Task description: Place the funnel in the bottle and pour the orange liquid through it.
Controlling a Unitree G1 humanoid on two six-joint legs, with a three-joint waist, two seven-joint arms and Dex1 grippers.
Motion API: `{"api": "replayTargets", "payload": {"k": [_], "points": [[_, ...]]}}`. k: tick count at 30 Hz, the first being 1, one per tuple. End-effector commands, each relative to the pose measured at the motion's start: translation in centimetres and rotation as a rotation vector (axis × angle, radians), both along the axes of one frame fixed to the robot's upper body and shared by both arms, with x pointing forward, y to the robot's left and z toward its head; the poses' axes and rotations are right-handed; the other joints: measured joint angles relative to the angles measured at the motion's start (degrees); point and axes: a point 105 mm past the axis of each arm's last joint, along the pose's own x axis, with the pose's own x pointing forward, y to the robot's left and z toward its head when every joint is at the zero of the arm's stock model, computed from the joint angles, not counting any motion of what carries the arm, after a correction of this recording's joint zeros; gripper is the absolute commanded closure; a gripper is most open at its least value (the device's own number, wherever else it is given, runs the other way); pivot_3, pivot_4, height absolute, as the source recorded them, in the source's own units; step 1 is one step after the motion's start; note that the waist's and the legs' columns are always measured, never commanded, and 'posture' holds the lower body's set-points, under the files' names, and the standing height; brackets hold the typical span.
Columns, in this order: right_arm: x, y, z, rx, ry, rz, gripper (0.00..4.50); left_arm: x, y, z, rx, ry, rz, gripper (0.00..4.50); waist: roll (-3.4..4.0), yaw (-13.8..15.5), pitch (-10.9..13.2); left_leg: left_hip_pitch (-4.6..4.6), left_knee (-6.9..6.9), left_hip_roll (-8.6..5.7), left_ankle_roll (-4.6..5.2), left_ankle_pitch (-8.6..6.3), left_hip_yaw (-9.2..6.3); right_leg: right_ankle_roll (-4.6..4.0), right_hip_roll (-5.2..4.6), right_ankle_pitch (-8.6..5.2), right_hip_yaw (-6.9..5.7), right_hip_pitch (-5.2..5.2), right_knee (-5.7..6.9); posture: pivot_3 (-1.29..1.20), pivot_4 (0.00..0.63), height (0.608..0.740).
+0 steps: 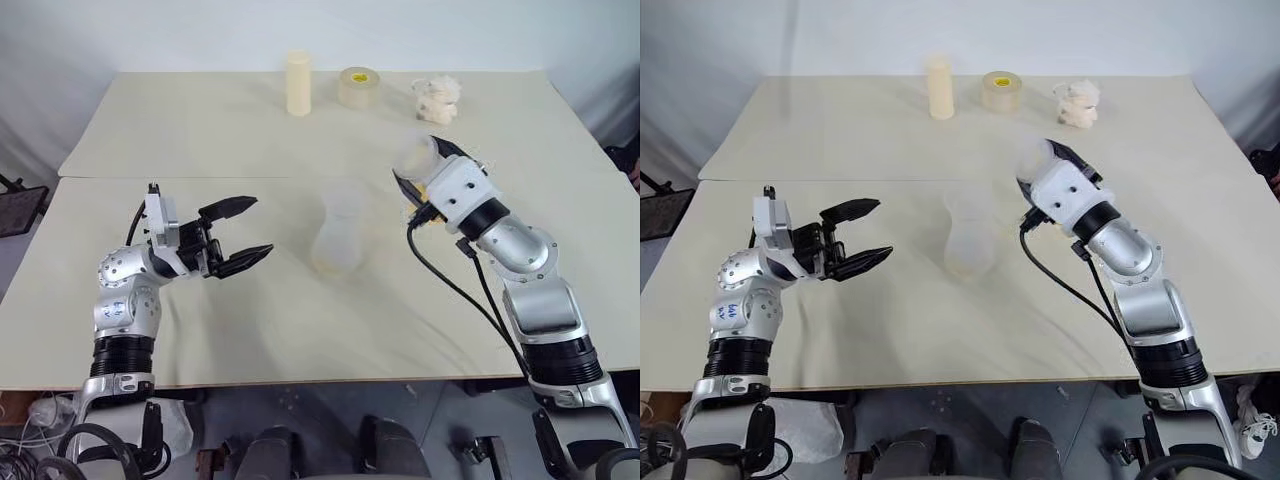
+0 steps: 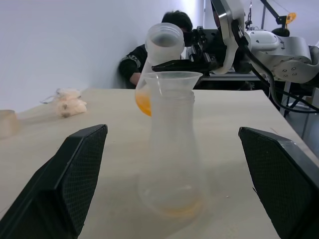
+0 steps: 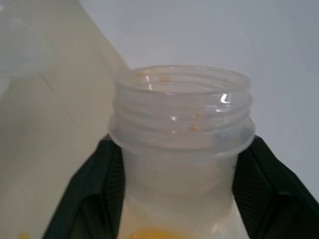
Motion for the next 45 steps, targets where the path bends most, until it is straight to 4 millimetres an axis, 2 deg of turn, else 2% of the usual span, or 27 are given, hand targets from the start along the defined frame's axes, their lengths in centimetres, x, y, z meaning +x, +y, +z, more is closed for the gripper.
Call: {"api": "replayTargets", "payload": {"k": [1, 10, 24, 45], "points": [[-0.9, 1.1, 2.8, -0.104, -0.177, 0.010, 2.05, -0.2, 0.2, 0.8, -0.010, -0.042, -0.007, 0.00, 0.00, -0.2, 0.0, 0.00, 0.00, 0.01, 0.00, 0.00, -0.01, 0.00, 0.00, 0.00, 0.00, 0.00, 0.00, 0.00, 0.150, 0.740], [-0.8, 2.8, 3.3, -0.294, -0.321, 0.022, 2.05, -0.2, -0.2, 1.1, -0.012, -0.049, -0.019, 0.00, 0.00, -0.8, 0.0, -0.03, -0.01, 0.03, 0.00, 0.00, -0.10, 0.00, -0.01, 0.00, -0.02, 0.00, 0.01, 0.00, 0.150, 0.740], [-0.8, 4.2, 3.8, -0.512, -0.502, 0.047, 2.05, -0.2, -0.5, 1.4, -0.018, -0.060, -0.024, 0.00, 0.00, -1.1, 0.0, -0.02, -0.04, 0.09, 0.00, 0.00, -0.12, 0.00, -0.01, 0.00, -0.04, -0.01, 0.03, 0.00, 0.150, 0.740], [-0.4, 3.8, 3.9, -0.656, -0.642, 0.022, 2.05, -0.1, -0.8, 1.7, -0.026, -0.063, -0.029, 0.00, 0.00, -1.2, 0.0, -0.03, -0.04, 0.12, 0.00, 0.00, -0.12, 0.00, -0.03, 0.00, -0.03, -0.01, 0.05, 0.00, 0.150, 0.740]]}}
